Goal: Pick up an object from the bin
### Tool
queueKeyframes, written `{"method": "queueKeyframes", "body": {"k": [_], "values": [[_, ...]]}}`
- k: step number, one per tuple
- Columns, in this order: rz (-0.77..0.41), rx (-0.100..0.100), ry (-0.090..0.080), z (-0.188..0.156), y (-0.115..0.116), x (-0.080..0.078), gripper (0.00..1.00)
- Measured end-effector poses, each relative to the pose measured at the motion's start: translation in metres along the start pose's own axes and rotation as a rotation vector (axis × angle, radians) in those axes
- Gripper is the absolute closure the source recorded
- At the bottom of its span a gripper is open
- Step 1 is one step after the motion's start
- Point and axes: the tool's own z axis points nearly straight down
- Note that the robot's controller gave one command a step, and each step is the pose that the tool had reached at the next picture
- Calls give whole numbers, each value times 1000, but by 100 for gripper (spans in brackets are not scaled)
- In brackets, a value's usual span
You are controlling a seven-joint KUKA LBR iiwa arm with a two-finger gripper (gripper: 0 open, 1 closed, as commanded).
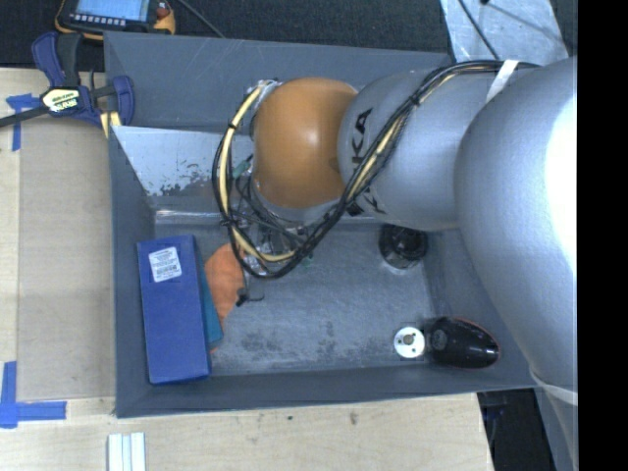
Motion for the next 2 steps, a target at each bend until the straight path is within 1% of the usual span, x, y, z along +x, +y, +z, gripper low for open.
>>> {"method": "queueKeyframes", "body": {"k": [1,2], "values": [[-5,1,6,34,-3,1,100],[-5,1,6,34,-3,1,100]]}}
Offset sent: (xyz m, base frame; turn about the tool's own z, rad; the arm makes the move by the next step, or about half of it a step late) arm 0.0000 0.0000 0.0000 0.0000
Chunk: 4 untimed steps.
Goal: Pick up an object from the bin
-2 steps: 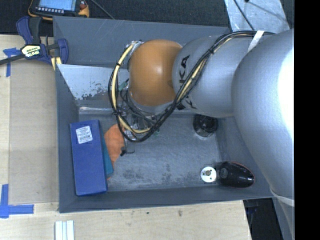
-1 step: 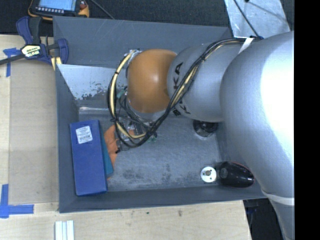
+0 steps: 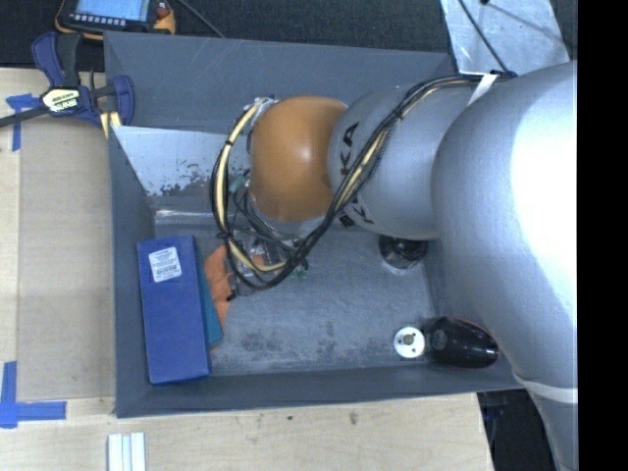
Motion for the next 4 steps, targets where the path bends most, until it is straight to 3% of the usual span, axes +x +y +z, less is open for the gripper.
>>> {"method": "queueKeyframes", "body": {"k": [1,2,3,4], "values": [[-9,2,-2,2,22,-6,100],[-50,13,-3,19,57,-42,0],[-49,23,15,19,52,-40,100],[-48,23,15,19,52,-40,100]]}}
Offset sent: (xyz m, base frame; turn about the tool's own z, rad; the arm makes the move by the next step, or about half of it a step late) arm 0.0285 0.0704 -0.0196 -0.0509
